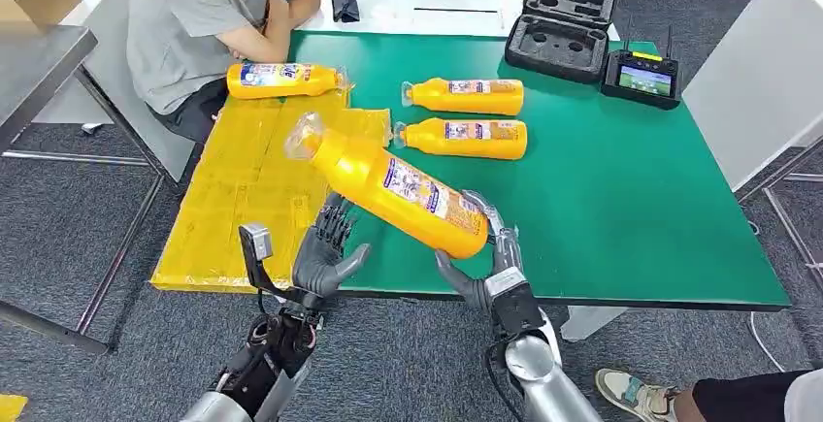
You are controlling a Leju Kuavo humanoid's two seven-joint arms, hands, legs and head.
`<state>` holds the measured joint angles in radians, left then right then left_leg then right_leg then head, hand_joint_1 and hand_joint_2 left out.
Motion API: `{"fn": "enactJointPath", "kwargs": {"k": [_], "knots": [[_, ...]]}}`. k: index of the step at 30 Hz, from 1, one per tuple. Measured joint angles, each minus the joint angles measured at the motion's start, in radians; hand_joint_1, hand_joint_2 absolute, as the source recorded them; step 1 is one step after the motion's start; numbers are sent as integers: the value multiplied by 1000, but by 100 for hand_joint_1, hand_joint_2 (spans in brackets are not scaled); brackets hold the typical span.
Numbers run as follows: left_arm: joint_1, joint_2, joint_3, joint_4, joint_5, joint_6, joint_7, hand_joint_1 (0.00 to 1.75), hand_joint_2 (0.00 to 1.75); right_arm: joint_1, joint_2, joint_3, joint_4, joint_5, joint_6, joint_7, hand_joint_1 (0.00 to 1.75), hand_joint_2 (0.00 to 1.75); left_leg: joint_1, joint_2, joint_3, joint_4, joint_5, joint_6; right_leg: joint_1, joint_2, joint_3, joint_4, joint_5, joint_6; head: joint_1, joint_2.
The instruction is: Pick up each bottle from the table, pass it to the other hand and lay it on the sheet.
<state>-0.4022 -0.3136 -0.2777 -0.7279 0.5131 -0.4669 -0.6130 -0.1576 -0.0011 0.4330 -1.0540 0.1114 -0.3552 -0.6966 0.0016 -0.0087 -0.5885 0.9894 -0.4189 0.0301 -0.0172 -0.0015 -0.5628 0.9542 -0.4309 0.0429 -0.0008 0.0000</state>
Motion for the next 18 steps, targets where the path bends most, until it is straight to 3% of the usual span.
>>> {"fn": "enactJointPath", "kwargs": {"k": [18], "knots": [[2, 14, 7, -52, 71, -90, 56, 0, 175, -18, -20, -9, 79, -13, 42, 0, 175, 175, 0, 0, 0, 0, 0, 0, 0, 0, 0, 0, 0, 0, 0, 0]]}}
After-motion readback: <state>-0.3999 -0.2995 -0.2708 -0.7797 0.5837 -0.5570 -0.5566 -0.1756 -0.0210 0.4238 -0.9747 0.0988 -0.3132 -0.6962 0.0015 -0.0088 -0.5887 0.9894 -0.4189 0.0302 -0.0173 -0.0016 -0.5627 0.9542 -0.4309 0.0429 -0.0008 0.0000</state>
